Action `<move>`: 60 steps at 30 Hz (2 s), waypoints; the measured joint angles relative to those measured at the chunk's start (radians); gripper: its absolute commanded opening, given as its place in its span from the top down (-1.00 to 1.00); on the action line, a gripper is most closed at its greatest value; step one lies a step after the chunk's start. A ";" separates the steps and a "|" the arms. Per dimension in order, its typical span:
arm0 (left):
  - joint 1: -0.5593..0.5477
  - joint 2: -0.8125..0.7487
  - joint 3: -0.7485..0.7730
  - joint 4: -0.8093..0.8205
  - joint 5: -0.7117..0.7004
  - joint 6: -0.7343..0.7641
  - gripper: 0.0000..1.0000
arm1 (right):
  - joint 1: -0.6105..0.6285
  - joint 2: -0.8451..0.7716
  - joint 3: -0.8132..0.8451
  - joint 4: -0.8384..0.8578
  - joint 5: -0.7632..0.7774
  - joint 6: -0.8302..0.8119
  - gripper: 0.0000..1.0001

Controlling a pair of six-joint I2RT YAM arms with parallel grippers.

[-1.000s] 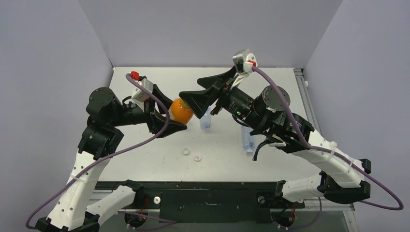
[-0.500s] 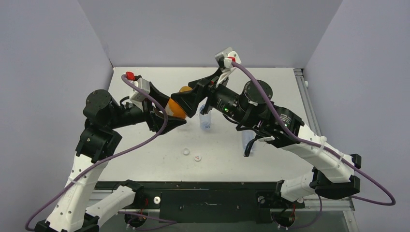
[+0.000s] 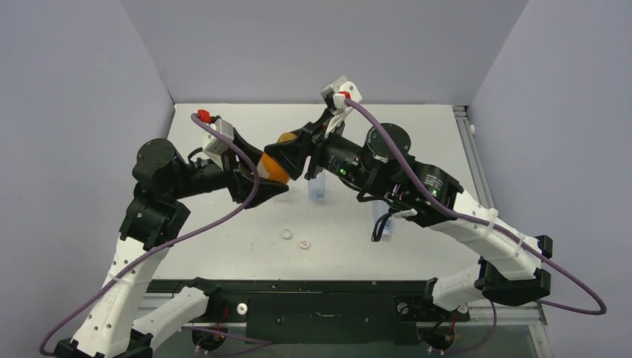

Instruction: Unscrew the bottle caps

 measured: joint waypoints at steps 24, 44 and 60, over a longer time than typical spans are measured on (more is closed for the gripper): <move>-0.008 0.032 0.000 0.104 0.137 -0.146 0.97 | -0.087 -0.035 -0.014 0.013 -0.335 -0.090 1.00; -0.006 -0.002 0.000 0.011 -0.061 -0.015 0.97 | 0.011 -0.042 0.043 -0.058 -0.011 -0.067 -0.43; -0.006 -0.038 0.000 -0.040 -0.188 0.084 0.97 | 0.012 0.114 0.200 -0.151 0.090 -0.032 0.36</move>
